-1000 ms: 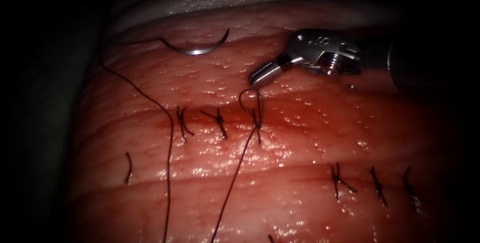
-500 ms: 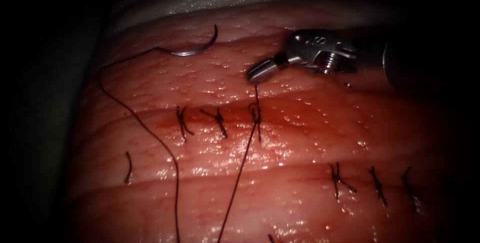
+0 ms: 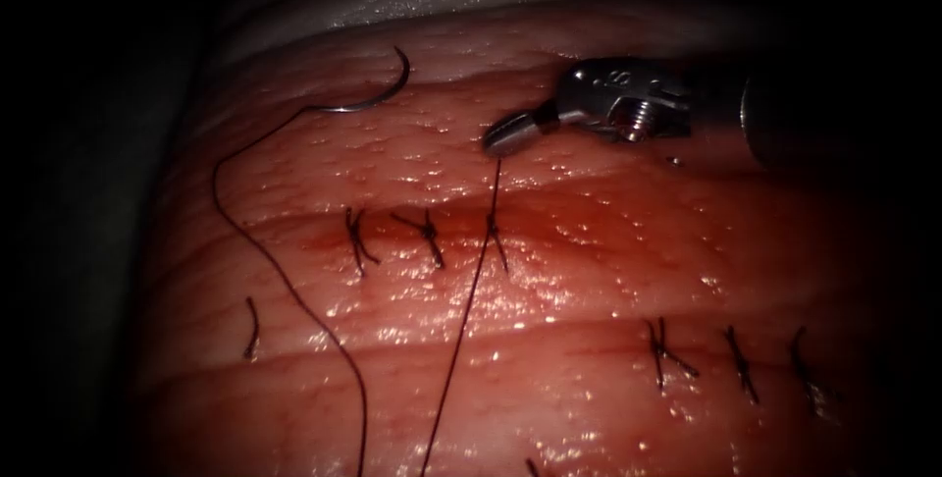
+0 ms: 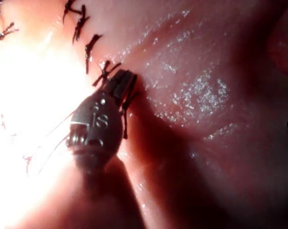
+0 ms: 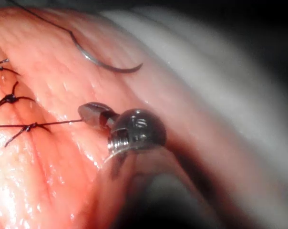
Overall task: Wound Closure
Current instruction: Pull the suture up with the right tool and down with the left tool, then with the left hand, loop counter-clockwise a single time around the right tool, then grasp the suture's tail end with the right jaws, then tension the knot by pulling up with the left and down with the right end-effector, then snip the long suture with the right cutter.
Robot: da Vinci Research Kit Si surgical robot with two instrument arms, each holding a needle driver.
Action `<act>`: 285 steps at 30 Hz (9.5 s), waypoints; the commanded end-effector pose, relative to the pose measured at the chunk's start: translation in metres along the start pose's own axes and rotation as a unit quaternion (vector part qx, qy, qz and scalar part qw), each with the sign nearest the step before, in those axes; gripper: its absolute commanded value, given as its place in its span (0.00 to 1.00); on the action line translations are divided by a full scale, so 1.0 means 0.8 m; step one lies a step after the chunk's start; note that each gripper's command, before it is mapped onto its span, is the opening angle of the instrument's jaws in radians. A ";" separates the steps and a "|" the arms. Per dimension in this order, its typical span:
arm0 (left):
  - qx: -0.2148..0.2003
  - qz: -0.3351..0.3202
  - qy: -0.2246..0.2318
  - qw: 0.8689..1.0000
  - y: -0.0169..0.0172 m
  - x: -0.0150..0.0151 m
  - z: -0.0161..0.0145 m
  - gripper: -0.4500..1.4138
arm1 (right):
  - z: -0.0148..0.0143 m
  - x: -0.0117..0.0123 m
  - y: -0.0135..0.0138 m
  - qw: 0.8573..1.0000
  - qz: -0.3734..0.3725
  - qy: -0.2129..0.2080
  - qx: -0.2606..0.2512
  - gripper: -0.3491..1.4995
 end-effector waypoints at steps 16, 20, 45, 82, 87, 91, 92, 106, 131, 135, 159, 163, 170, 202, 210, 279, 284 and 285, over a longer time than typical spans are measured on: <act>-0.010 0.022 -0.006 1.000 -0.0005 -0.0012 -0.0022 0.00 | -0.0009 0.0005 -0.0011 0.999 0.014 0.040 -0.008 0.10; 0.064 0.012 -0.025 0.998 -0.0042 -0.0029 -0.0065 0.00 | -0.0026 0.0018 -0.0022 0.996 0.021 0.090 -0.003 0.70; 0.442 -0.069 -0.080 0.891 -0.0221 -0.0174 -0.0347 0.00 | -0.0090 0.0018 -0.0114 0.982 -0.023 0.181 -0.054 0.10; 0.448 -0.114 -0.203 0.863 -0.0229 -0.0352 -0.0253 0.00 | -0.0069 0.0078 -0.0185 0.885 0.024 0.403 -0.232 0.00; 0.442 -0.113 -0.208 0.865 -0.0223 -0.0334 -0.0226 0.00 | -0.0063 0.0071 -0.0190 0.869 0.093 0.397 -0.281 0.08; 0.442 -0.112 -0.218 0.863 -0.0219 -0.0323 -0.0206 0.00 | -0.0063 0.0068 -0.0193 0.858 0.139 0.374 -0.323 0.07; 0.440 -0.112 -0.221 0.863 -0.0216 -0.0320 -0.0201 0.00 | -0.0064 0.0065 -0.0193 0.856 0.164 0.366 -0.326 0.07; 0.438 -0.116 -0.250 0.856 -0.0201 -0.0298 -0.0166 0.00 | -0.0045 -0.0012 -0.0144 0.848 0.250 0.281 -0.373 0.60; 0.431 -0.122 -0.257 0.857 -0.0207 -0.0313 -0.0164 0.00 | -0.0001 -0.0075 -0.0106 0.846 0.323 0.232 -0.355 0.75; 0.429 -0.122 -0.257 0.858 -0.0204 -0.0313 -0.0164 0.00 | 0.0002 -0.0077 -0.0106 0.847 0.323 0.227 -0.355 0.75; 0.423 -0.122 -0.258 0.860 -0.0198 -0.0312 -0.0163 0.00 | 0.0020 -0.0081 -0.0107 0.851 0.351 0.195 -0.339 0.65; 0.422 -0.122 -0.258 0.860 -0.0196 -0.0312 -0.0164 0.00 | 0.0019 -0.0080 -0.0107 0.851 0.351 0.195 -0.339 0.59; 0.422 -0.122 -0.257 0.861 -0.0194 -0.0311 -0.0165 0.00 | 0.0016 -0.0075 -0.0111 0.849 0.349 0.207 -0.338 0.24; 0.438 -0.242 -0.256 0.827 -0.0213 -0.0436 -0.0347 0.00 | -0.0018 -0.0044 -0.0184 0.855 0.233 0.283 -0.368 0.00; 0.451 -0.286 -0.246 0.809 -0.0255 -0.0527 -0.0414 0.00 | -0.0011 -0.0055 -0.0207 0.862 0.222 0.284 -0.357 0.00; 0.564 -0.322 -0.217 0.729 -0.0211 -0.0556 -0.0511 0.00 | -0.0081 -0.0040 -0.0312 0.893 0.155 0.261 -0.331 0.51; 0.574 -0.311 -0.221 0.725 -0.0193 -0.0465 -0.0505 0.00 | -0.0083 -0.0024 -0.0292 0.890 0.169 0.245 -0.346 0.45; 0.576 -0.308 -0.222 0.724 -0.0191 -0.0450 -0.0503 0.00 | -0.0082 -0.0023 -0.0286 0.890 0.173 0.238 -0.349 0.45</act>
